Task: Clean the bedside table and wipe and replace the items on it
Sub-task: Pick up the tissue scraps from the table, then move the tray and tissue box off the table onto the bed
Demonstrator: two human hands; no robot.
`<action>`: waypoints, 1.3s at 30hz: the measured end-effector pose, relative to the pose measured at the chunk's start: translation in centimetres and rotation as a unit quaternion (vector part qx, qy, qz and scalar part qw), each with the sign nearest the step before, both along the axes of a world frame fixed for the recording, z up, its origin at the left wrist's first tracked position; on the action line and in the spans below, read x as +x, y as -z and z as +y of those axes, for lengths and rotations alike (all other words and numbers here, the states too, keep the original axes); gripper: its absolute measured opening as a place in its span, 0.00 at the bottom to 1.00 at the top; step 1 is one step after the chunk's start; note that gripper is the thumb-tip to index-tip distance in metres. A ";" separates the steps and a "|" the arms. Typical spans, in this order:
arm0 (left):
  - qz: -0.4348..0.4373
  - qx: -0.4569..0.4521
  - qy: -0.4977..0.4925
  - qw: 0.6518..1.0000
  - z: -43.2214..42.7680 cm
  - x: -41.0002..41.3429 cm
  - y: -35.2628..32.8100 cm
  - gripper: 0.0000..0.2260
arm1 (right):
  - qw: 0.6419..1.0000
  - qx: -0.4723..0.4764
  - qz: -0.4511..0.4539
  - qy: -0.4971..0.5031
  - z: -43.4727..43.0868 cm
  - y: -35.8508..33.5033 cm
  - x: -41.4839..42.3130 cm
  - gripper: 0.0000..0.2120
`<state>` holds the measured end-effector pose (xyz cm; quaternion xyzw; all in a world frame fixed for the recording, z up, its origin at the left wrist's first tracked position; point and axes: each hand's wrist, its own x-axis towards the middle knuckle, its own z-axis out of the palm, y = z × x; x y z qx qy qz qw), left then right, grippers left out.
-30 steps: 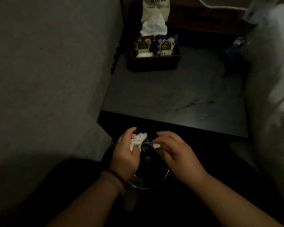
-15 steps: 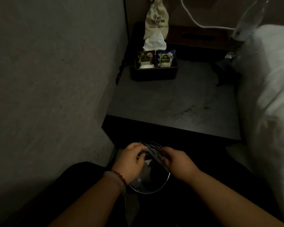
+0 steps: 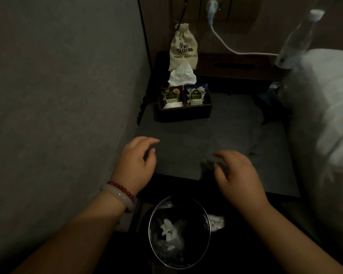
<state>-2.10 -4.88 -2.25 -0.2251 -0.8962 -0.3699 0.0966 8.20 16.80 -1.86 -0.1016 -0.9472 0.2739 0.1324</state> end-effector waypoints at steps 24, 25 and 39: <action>-0.005 -0.238 0.008 0.971 7.8 -15.0 -3.1 0.09 | 0.943 0.177 -0.273 0.076 4.0 2.5 -14.0 0.25; -0.010 -0.257 0.013 0.966 8.0 -15.2 -3.4 0.09 | 0.943 0.176 -0.272 0.076 4.0 2.6 -14.0 0.25; 0.133 -0.215 0.126 0.959 7.8 -16.6 -3.8 0.04 | 0.945 0.174 -0.267 0.078 3.8 2.3 -13.7 0.26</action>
